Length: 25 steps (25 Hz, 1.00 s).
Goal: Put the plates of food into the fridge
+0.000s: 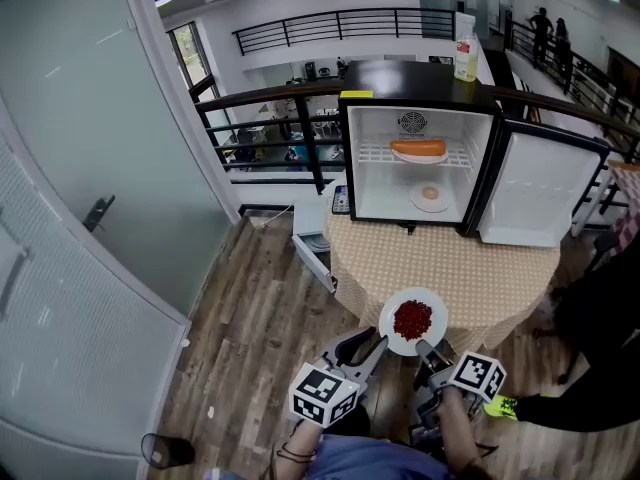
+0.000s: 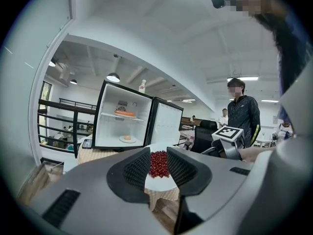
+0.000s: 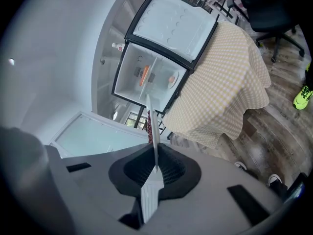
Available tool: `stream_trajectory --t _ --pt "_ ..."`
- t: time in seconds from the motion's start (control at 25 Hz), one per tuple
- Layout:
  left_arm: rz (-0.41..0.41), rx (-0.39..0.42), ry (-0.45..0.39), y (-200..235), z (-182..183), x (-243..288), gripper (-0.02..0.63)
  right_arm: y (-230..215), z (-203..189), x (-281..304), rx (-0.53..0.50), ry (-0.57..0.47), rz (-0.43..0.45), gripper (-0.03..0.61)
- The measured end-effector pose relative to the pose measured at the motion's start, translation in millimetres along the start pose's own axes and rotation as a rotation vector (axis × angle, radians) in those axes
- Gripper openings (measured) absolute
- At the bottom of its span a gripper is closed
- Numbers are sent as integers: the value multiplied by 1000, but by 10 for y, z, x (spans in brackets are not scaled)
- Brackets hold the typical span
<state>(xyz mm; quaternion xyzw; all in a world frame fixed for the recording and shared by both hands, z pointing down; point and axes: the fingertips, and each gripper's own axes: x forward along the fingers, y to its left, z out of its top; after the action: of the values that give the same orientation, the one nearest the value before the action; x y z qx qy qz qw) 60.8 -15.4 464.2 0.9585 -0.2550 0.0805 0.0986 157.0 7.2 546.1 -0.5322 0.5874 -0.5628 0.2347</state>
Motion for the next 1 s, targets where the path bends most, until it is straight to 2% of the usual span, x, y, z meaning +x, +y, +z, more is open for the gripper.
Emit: stream_trajectory --t 0.56,0.8,1.0 --pt "-79 12 -33 1258 496 479 112 319 386 1150 -7 -54 -64 26" --pt "-92 2 -38 1746 562 588 112 425 458 1592 -3 -69 -73 25" --pt "-112 -12 -28 1977 535 659 112 418 533 1799 2 -92 -92 25"
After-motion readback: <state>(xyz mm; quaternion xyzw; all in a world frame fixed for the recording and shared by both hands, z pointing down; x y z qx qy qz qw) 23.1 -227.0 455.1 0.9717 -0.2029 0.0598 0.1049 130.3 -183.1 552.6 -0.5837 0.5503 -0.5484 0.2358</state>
